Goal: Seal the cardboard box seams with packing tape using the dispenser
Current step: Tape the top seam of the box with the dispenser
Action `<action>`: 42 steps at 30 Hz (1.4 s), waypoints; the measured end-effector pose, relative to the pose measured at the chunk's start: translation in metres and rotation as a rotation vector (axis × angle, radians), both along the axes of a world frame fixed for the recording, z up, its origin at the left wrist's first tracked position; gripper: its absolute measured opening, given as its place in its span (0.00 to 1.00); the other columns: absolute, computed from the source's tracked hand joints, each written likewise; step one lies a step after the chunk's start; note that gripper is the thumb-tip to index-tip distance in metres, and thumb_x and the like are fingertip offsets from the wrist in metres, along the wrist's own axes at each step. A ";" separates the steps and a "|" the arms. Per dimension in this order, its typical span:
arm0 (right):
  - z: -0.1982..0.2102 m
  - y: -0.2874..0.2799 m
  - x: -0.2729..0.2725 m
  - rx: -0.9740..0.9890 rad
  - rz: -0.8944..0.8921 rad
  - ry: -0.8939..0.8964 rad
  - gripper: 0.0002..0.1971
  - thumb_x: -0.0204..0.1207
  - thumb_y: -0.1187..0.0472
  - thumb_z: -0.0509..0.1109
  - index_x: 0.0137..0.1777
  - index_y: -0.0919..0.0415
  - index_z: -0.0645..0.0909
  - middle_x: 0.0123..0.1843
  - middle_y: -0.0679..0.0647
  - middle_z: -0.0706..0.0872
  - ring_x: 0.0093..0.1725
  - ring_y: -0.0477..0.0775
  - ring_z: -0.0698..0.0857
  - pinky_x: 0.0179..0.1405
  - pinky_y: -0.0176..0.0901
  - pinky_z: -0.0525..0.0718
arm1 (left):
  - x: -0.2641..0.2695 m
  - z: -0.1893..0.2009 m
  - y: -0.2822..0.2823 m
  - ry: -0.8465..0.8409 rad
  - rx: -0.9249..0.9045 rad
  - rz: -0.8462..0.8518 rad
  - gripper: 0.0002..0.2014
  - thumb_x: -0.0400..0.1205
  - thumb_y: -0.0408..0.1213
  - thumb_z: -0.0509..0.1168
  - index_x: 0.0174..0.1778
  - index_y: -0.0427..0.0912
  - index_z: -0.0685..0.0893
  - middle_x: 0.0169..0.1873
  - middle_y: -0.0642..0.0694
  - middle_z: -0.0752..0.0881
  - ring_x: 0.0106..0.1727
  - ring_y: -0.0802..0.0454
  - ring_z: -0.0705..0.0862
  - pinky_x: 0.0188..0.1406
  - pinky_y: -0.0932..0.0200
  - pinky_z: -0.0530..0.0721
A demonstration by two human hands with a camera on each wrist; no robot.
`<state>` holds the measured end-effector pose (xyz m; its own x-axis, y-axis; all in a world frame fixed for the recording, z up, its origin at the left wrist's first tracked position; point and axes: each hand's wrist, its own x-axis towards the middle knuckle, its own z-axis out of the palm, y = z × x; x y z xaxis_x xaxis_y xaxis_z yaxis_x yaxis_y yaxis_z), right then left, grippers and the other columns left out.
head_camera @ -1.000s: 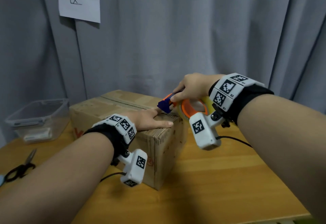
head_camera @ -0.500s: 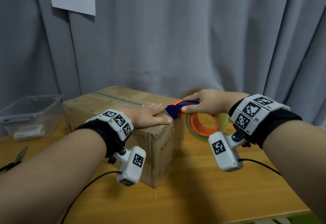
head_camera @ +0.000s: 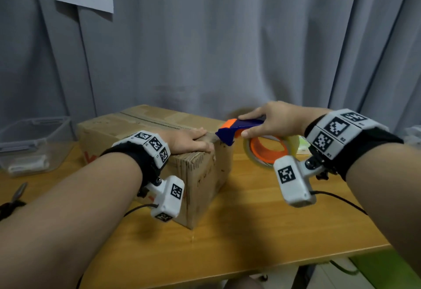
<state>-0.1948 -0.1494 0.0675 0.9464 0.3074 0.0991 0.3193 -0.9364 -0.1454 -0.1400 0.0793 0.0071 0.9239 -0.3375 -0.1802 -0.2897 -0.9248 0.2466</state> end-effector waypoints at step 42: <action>-0.057 -0.039 -0.024 0.112 -0.009 -0.115 0.33 0.76 0.46 0.70 0.79 0.35 0.62 0.56 0.45 0.79 0.51 0.47 0.79 0.50 0.39 0.73 | -0.026 0.000 -0.026 -0.105 -0.057 -0.015 0.24 0.86 0.41 0.52 0.80 0.57 0.62 0.81 0.50 0.63 0.80 0.49 0.61 0.75 0.58 0.54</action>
